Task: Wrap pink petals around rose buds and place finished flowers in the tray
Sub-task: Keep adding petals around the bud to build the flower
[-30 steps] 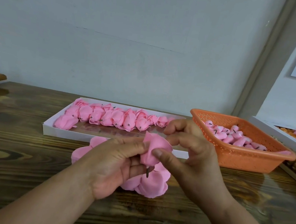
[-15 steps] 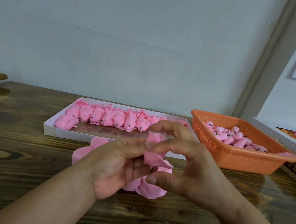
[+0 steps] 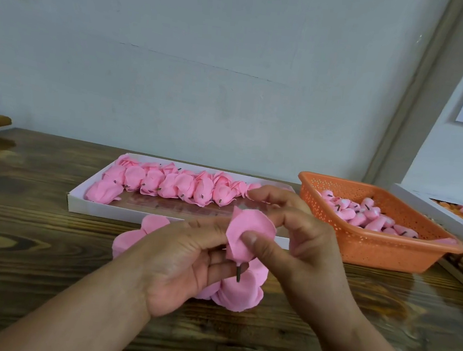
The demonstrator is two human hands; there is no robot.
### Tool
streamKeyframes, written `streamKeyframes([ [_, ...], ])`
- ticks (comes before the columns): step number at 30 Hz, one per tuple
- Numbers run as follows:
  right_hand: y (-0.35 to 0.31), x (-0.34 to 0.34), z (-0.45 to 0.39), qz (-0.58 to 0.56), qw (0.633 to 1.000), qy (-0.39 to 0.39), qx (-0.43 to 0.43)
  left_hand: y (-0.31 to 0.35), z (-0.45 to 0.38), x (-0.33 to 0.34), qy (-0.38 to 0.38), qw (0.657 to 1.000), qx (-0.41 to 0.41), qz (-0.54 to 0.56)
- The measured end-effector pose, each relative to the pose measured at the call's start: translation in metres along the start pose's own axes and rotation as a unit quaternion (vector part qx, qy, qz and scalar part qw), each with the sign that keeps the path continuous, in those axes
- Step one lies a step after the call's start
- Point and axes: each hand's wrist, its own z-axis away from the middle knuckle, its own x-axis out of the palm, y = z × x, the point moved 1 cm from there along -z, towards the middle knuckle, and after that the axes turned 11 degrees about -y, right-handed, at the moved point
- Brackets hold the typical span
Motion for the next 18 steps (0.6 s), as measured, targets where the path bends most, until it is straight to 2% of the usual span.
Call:
streamKeyframes([
  [7, -0.0007, 0.0035, 0.0, 0.027, 0.999, 0.007, 0.029, -0.003, 0.0001, -0.0014, 0.003, 1.0, -0.004, -0.006],
  [14, 0.0042, 0.0042, 0.0018, 0.023, 0.998, 0.015, 0.051, -0.0046, 0.0054, -0.0012, -0.014, 0.999, 0.046, 0.019],
  [18, 0.0031, 0.0081, 0.0018, 0.006, 0.999, 0.022, 0.035, -0.0086, 0.0048, -0.0057, 0.026, 0.999, 0.039, -0.007],
])
